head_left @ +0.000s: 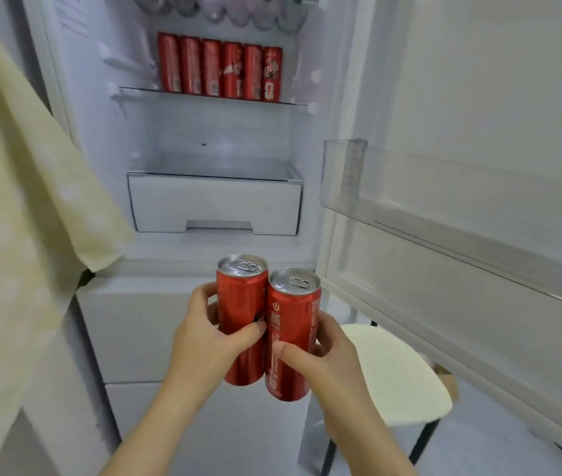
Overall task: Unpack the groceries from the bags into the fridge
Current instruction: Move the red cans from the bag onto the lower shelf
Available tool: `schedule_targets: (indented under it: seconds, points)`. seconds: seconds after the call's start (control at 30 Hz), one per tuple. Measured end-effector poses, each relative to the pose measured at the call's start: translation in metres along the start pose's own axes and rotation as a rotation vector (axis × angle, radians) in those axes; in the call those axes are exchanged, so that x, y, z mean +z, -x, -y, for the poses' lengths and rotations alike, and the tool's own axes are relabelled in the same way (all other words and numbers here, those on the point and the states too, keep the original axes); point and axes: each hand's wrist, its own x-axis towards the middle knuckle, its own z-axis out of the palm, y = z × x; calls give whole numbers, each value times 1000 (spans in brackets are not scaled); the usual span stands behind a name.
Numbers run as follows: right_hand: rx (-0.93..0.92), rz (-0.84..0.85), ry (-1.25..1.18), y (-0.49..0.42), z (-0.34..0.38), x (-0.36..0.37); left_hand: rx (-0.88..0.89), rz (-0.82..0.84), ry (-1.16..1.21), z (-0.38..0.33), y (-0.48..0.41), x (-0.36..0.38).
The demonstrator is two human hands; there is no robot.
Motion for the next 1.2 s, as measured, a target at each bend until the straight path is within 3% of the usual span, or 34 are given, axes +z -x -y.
schedule_targets:
  seconds: [0.2, 0.6, 1.2]
  points:
    - [-67, 40, 7, -74, 14, 60, 42, -68, 27, 3, -79, -42]
    - [-238, -24, -103, -207, 72, 177, 198, -29, 69, -33, -243, -121]
    - [-470, 23, -116, -328, 212, 212, 464, -85, 154, -161, -372, -136]
